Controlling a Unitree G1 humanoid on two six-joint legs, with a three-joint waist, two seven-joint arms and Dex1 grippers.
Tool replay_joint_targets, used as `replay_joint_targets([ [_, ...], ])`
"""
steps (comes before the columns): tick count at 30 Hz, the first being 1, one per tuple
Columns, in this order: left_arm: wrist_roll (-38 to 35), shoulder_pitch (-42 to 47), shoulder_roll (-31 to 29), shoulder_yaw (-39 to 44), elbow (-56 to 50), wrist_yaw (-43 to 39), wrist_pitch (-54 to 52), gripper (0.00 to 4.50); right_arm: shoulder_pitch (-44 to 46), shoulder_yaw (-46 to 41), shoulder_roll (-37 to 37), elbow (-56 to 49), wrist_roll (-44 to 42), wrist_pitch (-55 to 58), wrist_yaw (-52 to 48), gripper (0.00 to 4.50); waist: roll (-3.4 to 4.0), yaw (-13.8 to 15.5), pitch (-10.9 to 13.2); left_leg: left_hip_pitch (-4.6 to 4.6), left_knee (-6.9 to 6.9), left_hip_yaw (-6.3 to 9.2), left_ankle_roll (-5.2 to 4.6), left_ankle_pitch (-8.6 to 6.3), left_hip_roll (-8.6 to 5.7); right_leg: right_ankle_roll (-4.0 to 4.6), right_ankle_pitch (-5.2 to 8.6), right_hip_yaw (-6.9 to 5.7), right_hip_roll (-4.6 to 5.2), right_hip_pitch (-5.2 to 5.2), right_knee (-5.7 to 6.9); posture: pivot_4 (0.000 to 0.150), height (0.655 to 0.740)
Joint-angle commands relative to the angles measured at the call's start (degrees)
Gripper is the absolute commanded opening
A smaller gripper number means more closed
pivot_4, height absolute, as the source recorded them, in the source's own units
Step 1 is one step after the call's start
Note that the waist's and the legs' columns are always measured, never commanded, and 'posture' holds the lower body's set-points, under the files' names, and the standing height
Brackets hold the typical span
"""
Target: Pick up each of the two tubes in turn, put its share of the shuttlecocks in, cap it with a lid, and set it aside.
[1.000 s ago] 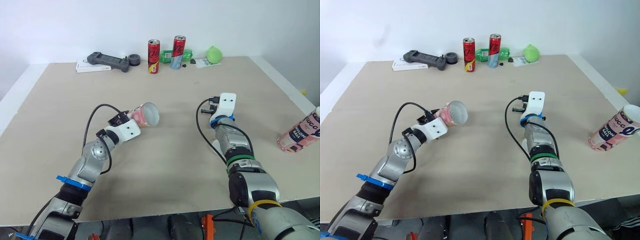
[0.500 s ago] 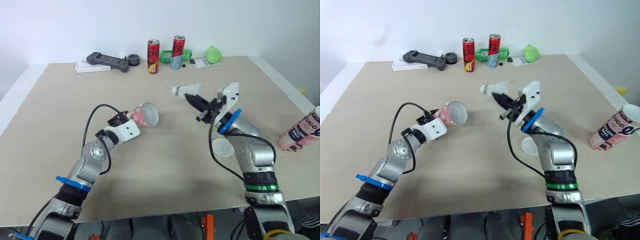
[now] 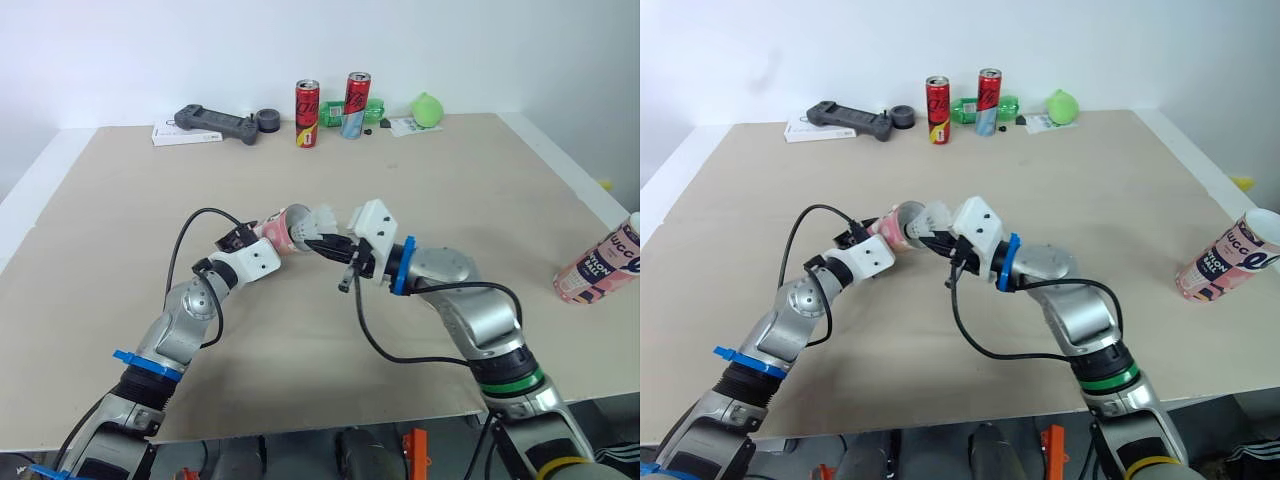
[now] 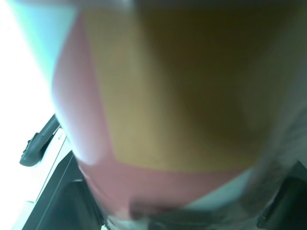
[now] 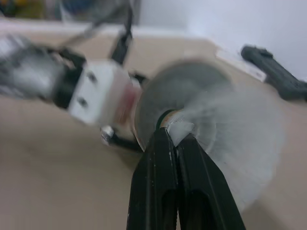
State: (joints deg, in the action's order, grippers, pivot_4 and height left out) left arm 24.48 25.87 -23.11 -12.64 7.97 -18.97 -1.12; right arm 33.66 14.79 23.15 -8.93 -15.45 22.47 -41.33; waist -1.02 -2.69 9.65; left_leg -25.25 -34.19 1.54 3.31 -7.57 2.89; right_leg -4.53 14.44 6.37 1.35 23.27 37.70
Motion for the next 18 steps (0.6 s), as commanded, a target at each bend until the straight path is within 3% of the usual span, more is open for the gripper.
replay_joint_targets([
  [1, -0.36, 0.31, 0.19, 0.08, -0.14, 0.27, -0.08, 3.19, 3.03, -3.94, -1.8, -3.44, -4.92, 1.5, -1.37, 1.36, 0.0, 0.0, 0.0, 0.0, 0.0, 0.0, 0.0, 0.0, 0.0, -0.09, -0.05, 0.0, 0.0, 0.0, 0.0, 0.15, 0.74],
  [5, -0.36, 0.03, 0.05, 0.18, -0.16, 0.57, -0.01, 3.19, 5.05, -8.36, 0.0, -3.79, -9.88, 5.66, -4.12, 3.34, -0.02, 0.0, 0.0, -0.04, -0.01, 0.0, 0.0, 0.0, 0.0, -0.11, -0.06, 0.0, 0.01, -0.02, -0.01, 0.15, 0.74],
  [8, -0.36, -0.15, 0.04, 0.15, -0.27, 0.8, -0.06, 3.19, 8.23, -10.29, 3.4, -0.74, -10.38, 6.27, -6.92, 3.34, -0.02, 0.0, 0.01, -0.03, 0.0, 0.01, 0.0, 0.0, 0.0, -0.1, -0.06, -0.01, 0.01, 0.0, 0.0, 0.15, 0.74],
  [11, -0.33, 0.03, 0.17, -0.02, -0.07, 0.95, -0.11, 3.19, 11.3, -5.89, 7.3, 2.43, -5.32, 3.49, -11.19, 2.37, -0.02, 0.0, 0.01, -0.03, -0.02, 0.0, 0.0, 0.0, 0.0, 0.03, 0.0, -0.01, 0.01, 0.01, 0.0, 0.15, 0.74],
  [15, -0.33, 0.7, 0.37, -0.36, 0.57, 0.96, 0.16, 3.19, 15.16, 1.65, 7.92, 7.01, 1.6, -0.68, -15.72, 0.25, -0.01, -0.06, 0.01, 0.03, 0.04, -0.03, 0.0, 0.0, 0.02, 0.11, 0.05, -0.01, -0.01, 0.05, 0.0, 0.15, 0.74],
  [18, -0.33, 1.22, 0.48, -0.64, 0.89, 0.79, 0.45, 3.19, 19.32, 7.67, 6.26, 13.01, 8.67, -5.49, -17.4, 0.07, -0.01, -0.06, 0.02, 0.01, 0.07, -0.03, 0.0, -0.01, 0.03, 0.0, 0.0, -0.02, -0.02, 0.07, 0.0, 0.15, 0.74],
])
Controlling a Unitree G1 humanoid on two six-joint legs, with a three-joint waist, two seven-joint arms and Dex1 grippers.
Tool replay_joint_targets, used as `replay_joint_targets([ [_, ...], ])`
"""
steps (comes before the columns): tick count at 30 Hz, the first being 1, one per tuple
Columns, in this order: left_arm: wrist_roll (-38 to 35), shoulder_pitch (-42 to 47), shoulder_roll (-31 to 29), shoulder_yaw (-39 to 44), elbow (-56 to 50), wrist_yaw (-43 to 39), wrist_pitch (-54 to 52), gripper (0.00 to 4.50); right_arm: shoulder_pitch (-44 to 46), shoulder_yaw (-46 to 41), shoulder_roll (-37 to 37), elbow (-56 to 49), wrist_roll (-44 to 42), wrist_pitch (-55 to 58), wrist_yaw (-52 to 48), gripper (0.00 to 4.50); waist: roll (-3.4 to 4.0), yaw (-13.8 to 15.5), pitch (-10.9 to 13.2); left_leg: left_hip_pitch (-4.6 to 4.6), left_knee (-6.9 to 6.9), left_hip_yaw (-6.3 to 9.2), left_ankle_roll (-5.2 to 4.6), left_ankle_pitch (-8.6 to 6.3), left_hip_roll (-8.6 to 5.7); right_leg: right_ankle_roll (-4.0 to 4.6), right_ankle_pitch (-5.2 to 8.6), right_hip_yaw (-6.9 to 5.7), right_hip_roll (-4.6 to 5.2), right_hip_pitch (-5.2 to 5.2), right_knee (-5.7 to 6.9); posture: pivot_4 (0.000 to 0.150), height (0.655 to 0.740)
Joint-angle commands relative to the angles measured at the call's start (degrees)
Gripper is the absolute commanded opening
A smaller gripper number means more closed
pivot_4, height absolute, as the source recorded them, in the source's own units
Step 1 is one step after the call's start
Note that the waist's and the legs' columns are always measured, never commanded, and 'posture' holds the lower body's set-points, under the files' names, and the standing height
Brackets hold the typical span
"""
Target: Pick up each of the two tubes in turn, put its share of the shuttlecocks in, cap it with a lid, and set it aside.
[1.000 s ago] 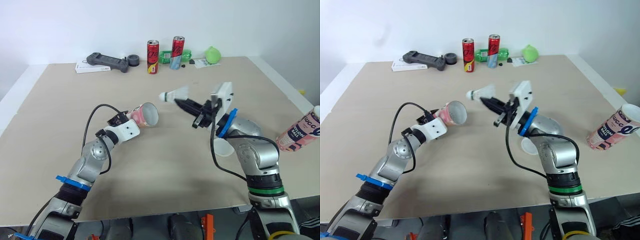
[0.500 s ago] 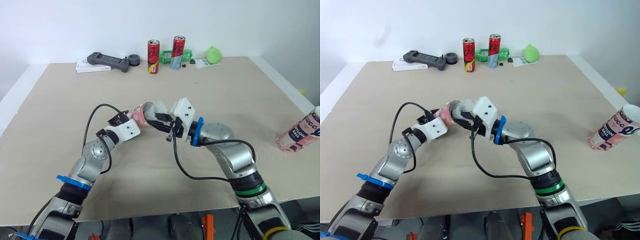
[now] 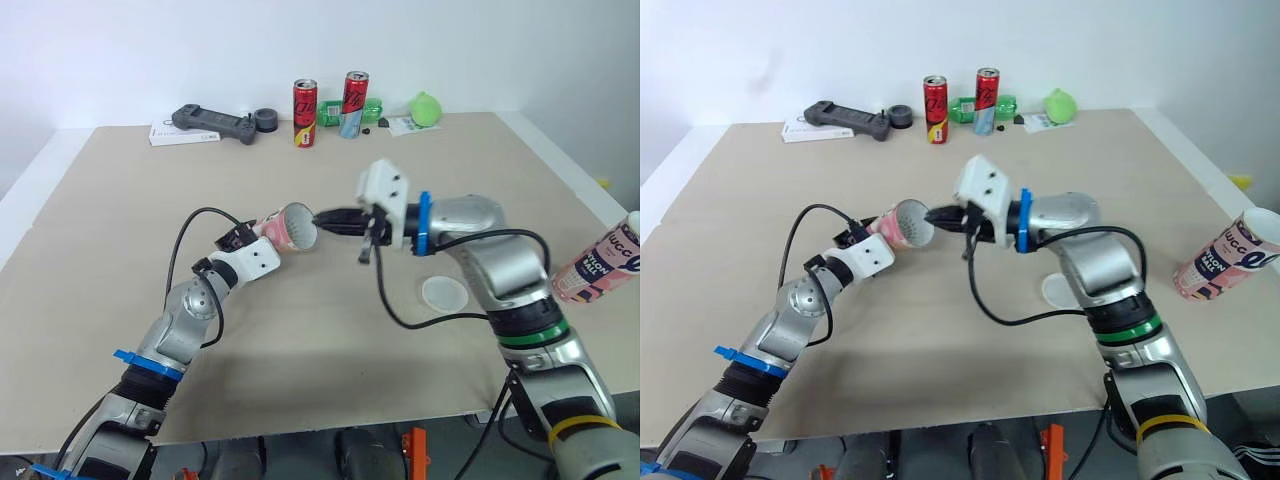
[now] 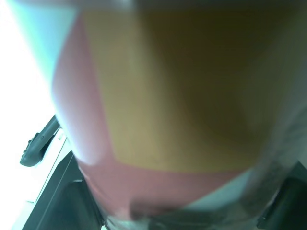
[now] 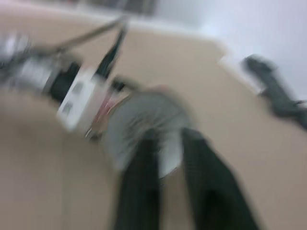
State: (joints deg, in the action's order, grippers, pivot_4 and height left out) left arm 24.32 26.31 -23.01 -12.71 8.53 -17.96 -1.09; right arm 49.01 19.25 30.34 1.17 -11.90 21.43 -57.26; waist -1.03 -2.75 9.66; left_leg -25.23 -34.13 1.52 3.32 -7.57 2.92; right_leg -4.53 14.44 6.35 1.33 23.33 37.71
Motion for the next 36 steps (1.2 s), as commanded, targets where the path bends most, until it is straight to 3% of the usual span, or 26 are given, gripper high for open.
replay_joint_targets([
  [1, -0.17, 0.88, 0.43, -0.64, 0.35, -0.25, 0.44, 3.19, 5.97, 6.31, -1.24, 6.48, 9.78, -7.58, -0.99, 0.07, 0.0, 0.02, 0.01, -0.03, 0.0, -0.01, 0.0, 0.0, 0.0, -0.02, -0.01, 0.01, 0.0, 0.02, 0.0, 0.15, 0.74],
  [4, -0.06, 0.93, 0.68, -0.9, 0.09, -0.25, 0.3, 3.19, 11.27, 12.27, -3.3, 16.42, 19.47, -16.29, 0.6, 0.07, 0.0, 0.02, 0.01, -0.05, -0.03, -0.02, 0.0, 0.0, -0.02, -0.04, -0.02, 0.01, 0.02, 0.03, 0.0, 0.15, 0.74],
  [13, 0.26, 0.42, 1.47, -1.17, -1.08, -0.12, -0.42, 3.19, 15.97, 14.01, -10.48, 27.7, 25.01, -26.79, -0.53, 0.07, -0.01, 0.08, 0.0, -0.01, -0.01, 0.02, 0.03, -0.02, -0.02, -0.02, -0.01, -0.01, 0.01, -0.04, 0.01, 0.15, 0.74],
  [19, 0.23, -0.57, 1.18, -0.73, -2.09, -0.25, -0.79, 3.19, 16.08, 6.37, -10.2, 22.97, 17.67, -23.41, -5.27, 0.07, -0.01, 0.05, 0.01, 0.05, -0.03, 0.04, 0.02, -0.01, -0.02, 0.06, 0.06, -0.01, -0.01, 0.0, 0.29, 0.15, 0.74],
  [32, -1.92, 1.21, 2.68, 0.13, -1.07, -0.5, -0.37, 3.19, 7.05, -9.73, 4.34, 1.87, -0.15, -2.33, -14.67, 0.07, -0.03, 0.27, 0.03, 0.03, -0.01, 0.11, 0.11, -0.06, -0.04, 0.15, 0.19, -0.07, 0.02, 0.0, 0.34, 0.15, 0.74],
  [35, -6.69, 1.99, 5.06, 2.34, -2.03, -1.23, -0.97, 3.19, 2.4, -13.28, 9.98, 1.16, -2.09, 2.15, -15.26, 0.9, -0.08, 0.88, 0.05, -0.11, -0.13, 0.14, 0.12, -0.07, -0.11, 0.14, 0.18, -0.11, 0.11, -0.01, 0.32, 0.15, 0.74],
  [36, -8.81, 2.28, 6.09, 3.31, -2.53, -1.61, -1.37, 3.19, 0.92, -13.97, 11.92, 1.52, -2.33, 3.1, -15.61, 1.36, -0.11, 1.04, 0.07, -0.13, -0.16, 0.14, 0.14, -0.09, -0.14, 0.14, 0.18, -0.11, 0.14, 0.0, 0.32, 0.15, 0.74],
])
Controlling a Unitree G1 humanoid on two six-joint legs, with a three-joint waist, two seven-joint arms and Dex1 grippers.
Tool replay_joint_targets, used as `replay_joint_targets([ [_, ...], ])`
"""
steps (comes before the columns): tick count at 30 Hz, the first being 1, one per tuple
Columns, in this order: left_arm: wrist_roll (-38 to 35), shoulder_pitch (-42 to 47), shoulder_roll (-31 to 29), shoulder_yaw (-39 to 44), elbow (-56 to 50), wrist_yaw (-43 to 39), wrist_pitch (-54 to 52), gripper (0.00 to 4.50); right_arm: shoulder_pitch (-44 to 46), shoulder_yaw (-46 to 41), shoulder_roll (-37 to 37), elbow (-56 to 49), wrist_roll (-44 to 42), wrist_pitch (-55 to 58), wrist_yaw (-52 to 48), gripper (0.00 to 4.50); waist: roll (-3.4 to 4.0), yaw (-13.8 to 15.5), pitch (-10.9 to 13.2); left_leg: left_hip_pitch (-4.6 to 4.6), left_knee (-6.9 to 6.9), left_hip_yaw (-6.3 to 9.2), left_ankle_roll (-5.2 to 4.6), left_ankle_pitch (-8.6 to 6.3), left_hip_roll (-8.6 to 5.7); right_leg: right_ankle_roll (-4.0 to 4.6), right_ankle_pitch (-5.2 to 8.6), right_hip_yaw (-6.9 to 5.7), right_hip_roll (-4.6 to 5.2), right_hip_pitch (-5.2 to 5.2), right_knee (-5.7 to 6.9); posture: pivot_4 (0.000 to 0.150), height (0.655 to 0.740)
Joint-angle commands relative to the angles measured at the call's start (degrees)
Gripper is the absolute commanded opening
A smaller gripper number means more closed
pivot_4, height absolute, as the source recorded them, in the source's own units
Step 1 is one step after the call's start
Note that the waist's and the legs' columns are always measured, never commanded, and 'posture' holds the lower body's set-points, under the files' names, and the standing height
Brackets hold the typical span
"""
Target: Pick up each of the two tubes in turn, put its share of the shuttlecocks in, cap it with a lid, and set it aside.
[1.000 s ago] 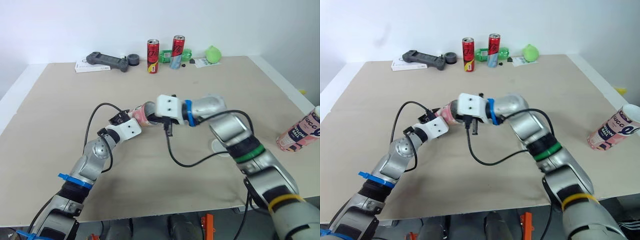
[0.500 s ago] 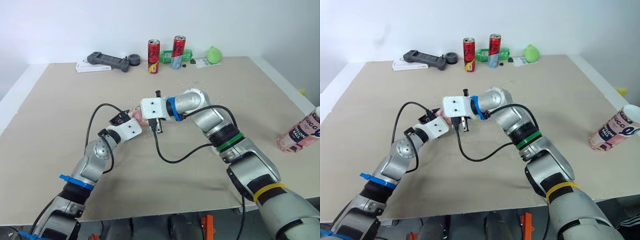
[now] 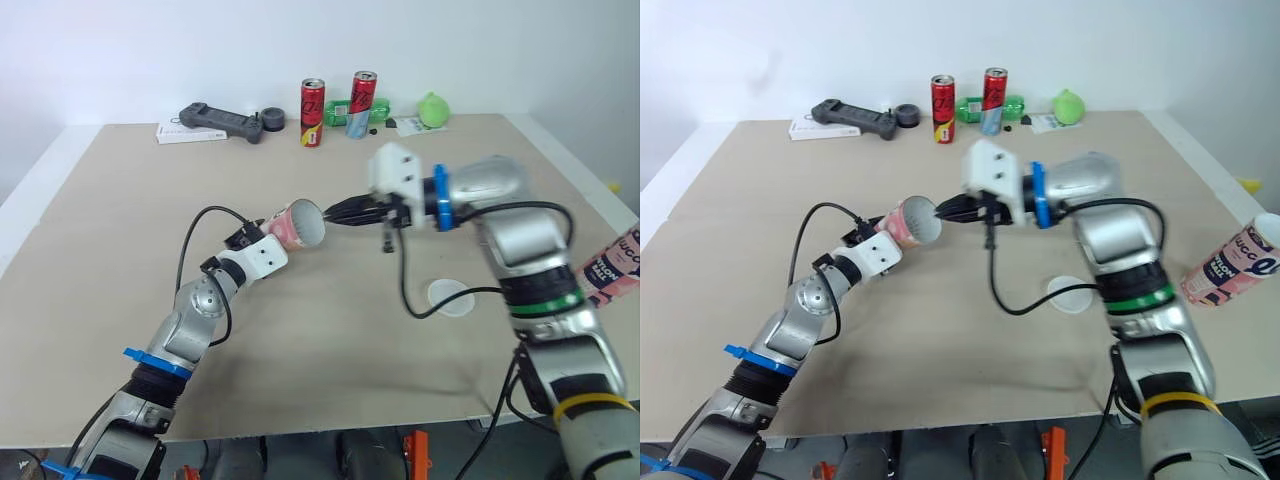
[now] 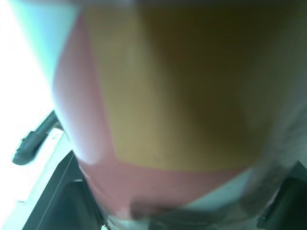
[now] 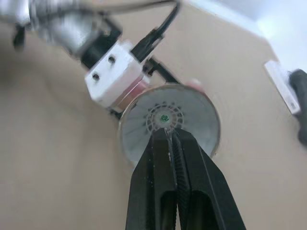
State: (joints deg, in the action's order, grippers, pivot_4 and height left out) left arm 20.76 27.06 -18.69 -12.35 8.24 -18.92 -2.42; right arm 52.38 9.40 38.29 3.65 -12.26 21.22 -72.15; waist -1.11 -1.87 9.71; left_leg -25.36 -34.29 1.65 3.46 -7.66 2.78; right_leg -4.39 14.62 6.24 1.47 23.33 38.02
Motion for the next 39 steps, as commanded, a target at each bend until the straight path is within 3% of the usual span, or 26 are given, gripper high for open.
replay_joint_targets([
  [1, -7.31, 1.8, 2.74, 3.79, -2.77, -1.11, -0.44, 3.19, -3.82, -4.8, 5.74, -0.29, -2.12, 3.98, -0.98, 1.78, -0.06, 0.15, 0.04, -0.02, -0.02, -0.01, 0.04, -0.02, -0.02, 0.0, 0.0, 0.0, 0.02, 0.0, -0.02, 0.15, 0.74],
  [2, -9.89, 2.01, 3.89, 4.62, -3.37, -2.03, -0.81, 3.19, -5.2, -5.35, 7.63, 1.05, -1.84, 4.38, -1.14, 2.46, -0.07, 0.16, 0.05, -0.02, -0.03, -0.01, 0.04, -0.03, -0.02, -0.01, 0.01, 0.01, 0.02, 0.02, -0.02, 0.15, 0.74],
  [4, -15.41, 2.25, 6.26, 6.02, -4.75, -4.03, -1.71, 3.19, -8.03, -6.01, 11.04, 4.68, -0.5, 3.72, -1.32, 3.0, -0.08, 0.16, 0.05, -0.01, -0.02, -0.01, 0.04, -0.03, -0.02, -0.02, 0.03, 0.02, 0.0, 0.03, -0.02, 0.15, 0.74],
  [5, -17.3, 2.28, 7.12, 6.51, -5.34, -4.78, -2.11, 3.19, -8.95, -6.13, 12.09, 5.97, -0.15, 3.37, -1.23, 3.69, -0.08, 0.15, 0.06, -0.01, -0.02, 0.0, 0.04, -0.03, -0.01, -0.05, 0.06, 0.01, -0.01, 0.02, -0.02, 0.15, 0.74],
  [7, -25.41, 1.62, 10.75, 7.05, -8.26, -8.62, -4.24, 3.19, -12.25, -6.51, 14.41, 11.32, 1.16, 1.79, -0.33, 4.41, -0.08, 0.09, 0.06, -0.01, -0.01, -0.03, 0.04, -0.03, -0.01, -0.06, 0.06, 0.04, 0.0, 0.03, -0.02, 0.15, 0.74],
  [10, -33.61, -0.68, 14.02, 6.03, -12.02, -13.59, -8.23, 3.19, -14.87, -6.53, 15.47, 16.34, 2.25, 0.44, 0.57, 4.47, -0.09, -0.14, 0.08, 0.0, -0.03, -0.03, 0.04, -0.04, -0.03, -0.15, 0.11, 0.06, 0.0, 0.0, -0.02, 0.15, 0.74],
  [13, -35.11, -3.57, 14.97, 3.7, -12.4, -15.29, -9.86, 3.19, -16.0, -6.29, 15.15, 19.58, 3.53, -1.54, 1.39, 4.47, -0.02, -0.88, 0.07, 0.07, -0.02, -0.04, 0.04, -0.04, -0.03, -0.16, 0.11, 0.09, -0.02, -0.02, -0.01, 0.15, 0.74],
  [24, -28.76, -8.87, 13.21, -2.45, -2.38, -16.19, -3.23, 3.19, -16.98, -5.8, 12.73, 25.9, 5.12, -3.39, 2.84, 4.47, -0.02, -0.94, 0.08, 0.21, -0.3, -0.09, 0.01, -0.02, -0.04, -0.08, 0.12, 0.21, -0.05, -0.18, 0.01, 0.15, 0.74],
  [28, -26.62, -9.42, 12.17, -3.66, 0.82, -16.71, -0.21, 3.19, -17.71, -5.21, 12.43, 25.53, 5.31, -3.29, 1.09, 3.12, 0.04, -0.89, 0.04, 0.28, -0.3, -0.08, 0.0, -0.01, -0.04, -0.06, 0.11, 0.22, -0.06, -0.23, 0.01, 0.15, 0.74],
  [34, -26.3, -9.87, 12.41, -3.67, 1.98, -16.71, 0.99, 3.19, -17.79, -5.42, 12.2, 26.1, 5.59, -4.46, 0.64, 0.12, 0.06, -0.89, 0.01, 0.33, -0.32, -0.08, 0.01, -0.01, -0.04, -0.07, 0.11, 0.22, -0.05, -0.29, 0.01, 0.15, 0.74],
  [39, -26.9, -10.14, 12.75, -3.5, 2.17, -16.82, 0.54, 3.19, -17.08, -6.64, 11.72, 25.4, 4.57, -5.79, 0.81, 0.05, 0.06, -0.9, 0.0, 0.35, -0.32, -0.08, 0.01, -0.01, -0.04, -0.07, 0.11, 0.21, -0.06, -0.32, 0.01, 0.15, 0.74],
])
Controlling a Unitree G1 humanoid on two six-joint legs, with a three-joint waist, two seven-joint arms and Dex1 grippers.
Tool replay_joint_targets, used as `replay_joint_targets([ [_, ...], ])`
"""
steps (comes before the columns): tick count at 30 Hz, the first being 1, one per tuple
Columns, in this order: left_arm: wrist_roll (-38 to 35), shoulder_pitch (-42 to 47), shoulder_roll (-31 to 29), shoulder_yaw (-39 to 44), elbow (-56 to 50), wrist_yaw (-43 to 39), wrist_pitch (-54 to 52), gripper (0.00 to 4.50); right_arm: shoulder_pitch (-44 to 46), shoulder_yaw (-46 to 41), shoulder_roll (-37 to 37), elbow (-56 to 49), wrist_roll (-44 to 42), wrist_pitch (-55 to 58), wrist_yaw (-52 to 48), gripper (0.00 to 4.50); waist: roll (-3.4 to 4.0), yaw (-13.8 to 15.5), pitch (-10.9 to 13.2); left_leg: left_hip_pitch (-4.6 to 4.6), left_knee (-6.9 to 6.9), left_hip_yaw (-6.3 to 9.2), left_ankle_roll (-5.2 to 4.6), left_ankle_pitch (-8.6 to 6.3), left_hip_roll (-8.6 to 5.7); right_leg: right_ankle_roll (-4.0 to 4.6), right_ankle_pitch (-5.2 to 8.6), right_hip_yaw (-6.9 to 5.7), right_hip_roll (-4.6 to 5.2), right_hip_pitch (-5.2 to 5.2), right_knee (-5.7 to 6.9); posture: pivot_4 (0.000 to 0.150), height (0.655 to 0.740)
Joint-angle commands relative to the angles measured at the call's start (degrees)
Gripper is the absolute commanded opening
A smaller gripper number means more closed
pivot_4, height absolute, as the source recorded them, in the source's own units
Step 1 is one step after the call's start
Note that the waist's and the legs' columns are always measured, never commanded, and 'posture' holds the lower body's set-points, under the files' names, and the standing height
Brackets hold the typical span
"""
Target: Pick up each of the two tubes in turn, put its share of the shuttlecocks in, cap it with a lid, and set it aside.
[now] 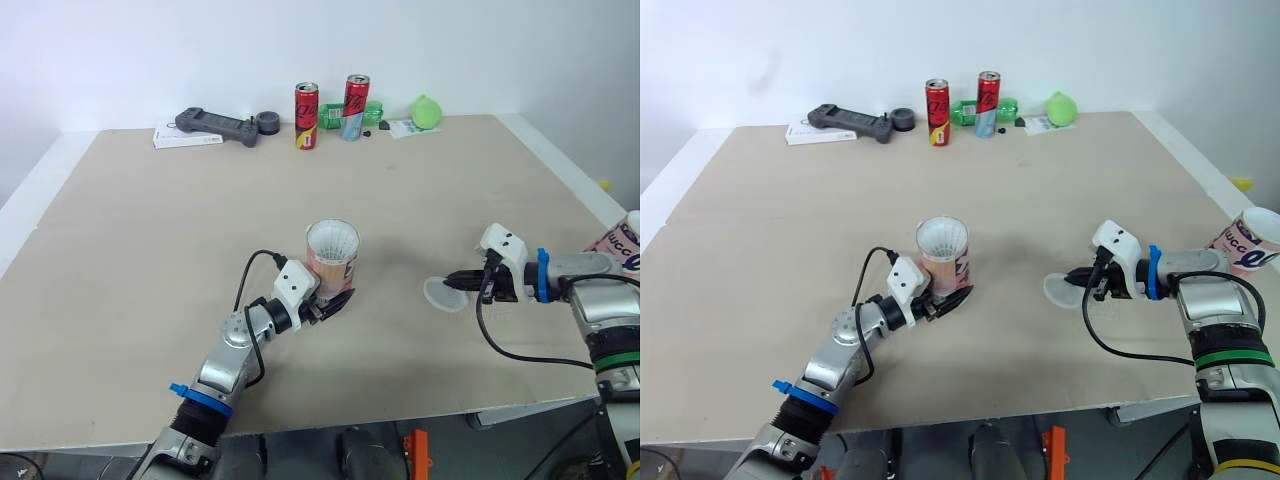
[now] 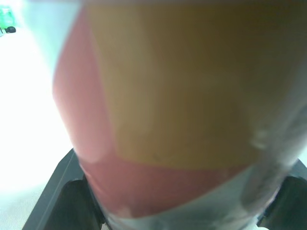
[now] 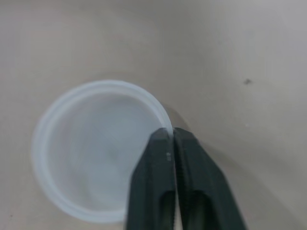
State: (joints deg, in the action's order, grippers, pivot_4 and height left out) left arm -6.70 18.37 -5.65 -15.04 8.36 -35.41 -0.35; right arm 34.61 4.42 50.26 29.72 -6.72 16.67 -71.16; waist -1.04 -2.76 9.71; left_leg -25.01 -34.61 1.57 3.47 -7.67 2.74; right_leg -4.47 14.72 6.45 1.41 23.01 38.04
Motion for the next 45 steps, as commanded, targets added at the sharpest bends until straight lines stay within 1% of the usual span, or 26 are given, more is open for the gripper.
replay_joint_targets([
  [1, 0.55, -1.49, -0.31, -0.81, 1.92, -0.37, -1.62, 3.19, 1.09, -2.41, -0.5, -2.63, -2.47, -0.25, -0.79, 0.05, 0.0, -0.01, 0.0, 0.0, 0.0, 0.0, 0.0, 0.0, 0.0, 0.0, 0.0, 0.0, 0.0, 0.0, 0.0, 0.15, 0.74],
  [5, 0.55, -1.34, -0.54, -0.69, 1.61, -0.56, -1.89, 3.19, 3.47, -4.43, -1.43, -11.37, -8.02, 4.64, -2.38, 0.05, 0.12, -0.05, -0.06, 0.0, 0.01, 0.01, 0.0, 0.0, 0.0, 0.0, 0.0, 0.0, -0.01, 0.02, 0.01, 0.15, 0.74],
  [8, 0.43, -0.9, -0.72, -0.35, 1.88, -0.73, -1.99, 3.19, 9.89, -5.24, -4.12, -18.97, -12.96, 9.96, -1.43, 0.05, 0.19, -0.09, -0.06, -0.02, 0.01, 0.02, 0.0, 0.0, 0.0, -0.01, -0.02, 0.01, -0.01, 0.05, 0.01, 0.15, 0.74],
  [11, 0.52, -0.3, -0.63, -0.47, 2.18, -0.92, -2.16, 3.19, 16.9, -4.6, -8.02, -21.9, -16.23, 13.33, -0.39, 0.05, 0.19, -0.03, -0.07, -0.01, 0.02, 0.04, 0.0, 0.0, 0.0, 0.02, -0.03, 0.01, -0.04, 0.09, 0.01, 0.15, 0.74],
  [14, 0.72, 0.13, -0.39, -0.71, 2.18, -0.96, -2.39, 3.19, 24.29, -3.85, -12.02, -22.01, -18.19, 14.69, 0.04, 0.05, 0.12, 0.19, -0.06, -0.09, 0.03, 0.11, 0.0, 0.0, 0.01, 0.07, -0.01, -0.07, -0.02, 0.12, 0.0, 0.15, 0.74],
  [19, 1.03, -0.04, -0.4, -0.73, 1.78, -0.87, -2.61, 3.19, 29.87, 0.56, -13.95, -20.84, -16.01, 13.16, -2.62, 0.05, 0.12, 0.27, -0.07, -0.18, 0.06, 0.13, 0.04, -0.03, 0.0, 0.12, 0.04, -0.09, -0.01, 0.13, -0.02, 0.15, 0.74],
  [25, 1.16, -0.76, -0.69, -0.72, 0.61, -0.5, -3.08, 3.19, 32.19, 9.04, -10.89, -20.91, -9.87, 10.61, -9.3, 0.05, 0.13, 0.16, -0.07, -0.16, 0.1, 0.12, 0.04, -0.03, 0.02, 0.15, 0.04, -0.09, -0.03, 0.19, -0.01, 0.15, 0.74],
  [28, 1.13, -0.9, -0.69, -0.77, 0.44, -0.5, -3.19, 3.19, 33.0, 11.5, -10.44, -20.67, -7.26, 7.95, -11.46, 0.05, 0.13, 0.12, -0.07, -0.17, 0.11, 0.09, 0.04, -0.03, 0.02, 0.16, 0.05, -0.08, -0.02, 0.24, -0.01, 0.15, 0.74],
  [33, 1.22, -0.67, -0.58, -0.74, 0.64, -0.41, -3.12, 3.19, 33.96, 13.28, -11.55, -19.88, -4.41, 6.04, -11.89, 0.05, 0.13, 0.13, -0.07, -0.16, 0.18, 0.09, 0.04, -0.03, 0.02, 0.2, 0.08, -0.09, -0.03, 0.25, -0.01, 0.15, 0.74],
  [40, 1.34, -0.42, -0.49, -0.78, 0.97, -0.4, -2.85, 3.19, 35.65, 13.22, -13.89, -19.47, -3.29, 5.24, -11.87, 0.05, 0.13, 0.13, -0.07, -0.15, 0.17, 0.09, 0.04, -0.03, 0.02, 0.2, 0.07, -0.09, -0.02, 0.25, 0.0, 0.15, 0.74],
  [45, 1.36, -0.38, -0.33, -0.93, 1.11, -0.44, -2.8, 3.19, 35.49, 14.06, -14.05, -20.15, -2.29, 4.02, -13.16, 0.05, 0.13, 0.15, -0.06, -0.16, 0.17, 0.09, 0.04, -0.03, 0.02, 0.2, 0.08, -0.09, -0.02, 0.25, -0.01, 0.15, 0.74],
])
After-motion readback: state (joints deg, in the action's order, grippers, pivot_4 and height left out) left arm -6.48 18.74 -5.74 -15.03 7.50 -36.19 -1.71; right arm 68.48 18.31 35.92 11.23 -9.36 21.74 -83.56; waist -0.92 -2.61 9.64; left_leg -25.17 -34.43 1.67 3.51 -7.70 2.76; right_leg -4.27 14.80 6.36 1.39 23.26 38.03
